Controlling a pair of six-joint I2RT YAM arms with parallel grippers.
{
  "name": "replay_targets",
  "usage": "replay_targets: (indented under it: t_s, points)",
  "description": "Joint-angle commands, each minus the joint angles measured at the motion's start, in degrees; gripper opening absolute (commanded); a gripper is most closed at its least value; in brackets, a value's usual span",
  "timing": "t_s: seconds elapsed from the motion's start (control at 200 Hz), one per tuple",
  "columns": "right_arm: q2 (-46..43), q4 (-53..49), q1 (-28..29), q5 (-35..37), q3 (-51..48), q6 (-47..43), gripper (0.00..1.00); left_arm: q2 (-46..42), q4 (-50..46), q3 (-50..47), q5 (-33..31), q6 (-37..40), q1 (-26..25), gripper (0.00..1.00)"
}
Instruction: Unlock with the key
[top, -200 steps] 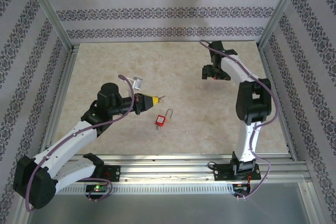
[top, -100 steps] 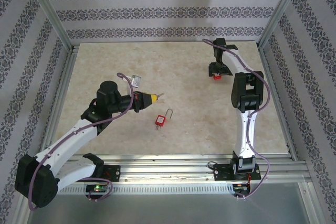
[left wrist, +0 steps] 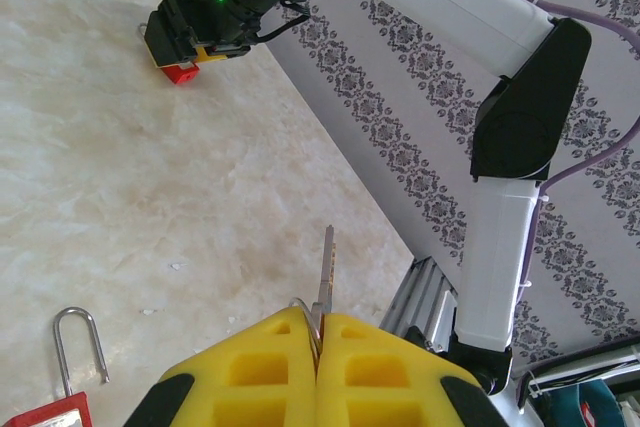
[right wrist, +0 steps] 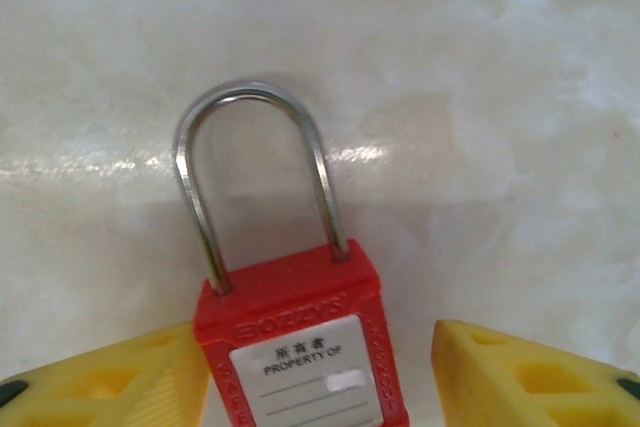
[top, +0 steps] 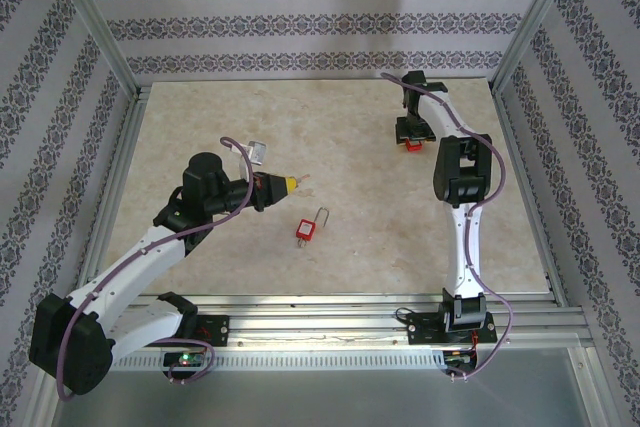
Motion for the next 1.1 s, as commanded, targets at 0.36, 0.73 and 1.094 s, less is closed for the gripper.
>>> replay_targets:
  t_s: [0.36, 0.73, 1.094]
  points:
    - [-5.03, -1.39, -0.40, -5.42, -3.12, 4.75, 0.12, 0.22, 0.84, 2.64, -3.42, 0.90, 0.84, 0.00]
    - [-45.43, 38.92, 11.98, -28.68, -35.28, 50.63, 0.03, 1.07, 14.59, 3.74, -30.60, 14.59, -6.31, 0.00]
    - [-50.28, 49.16, 27.87, -21.38, -38.23, 61.85, 0.01, 6.38, 16.63, 6.78, -34.34, 14.32, -9.43, 0.00]
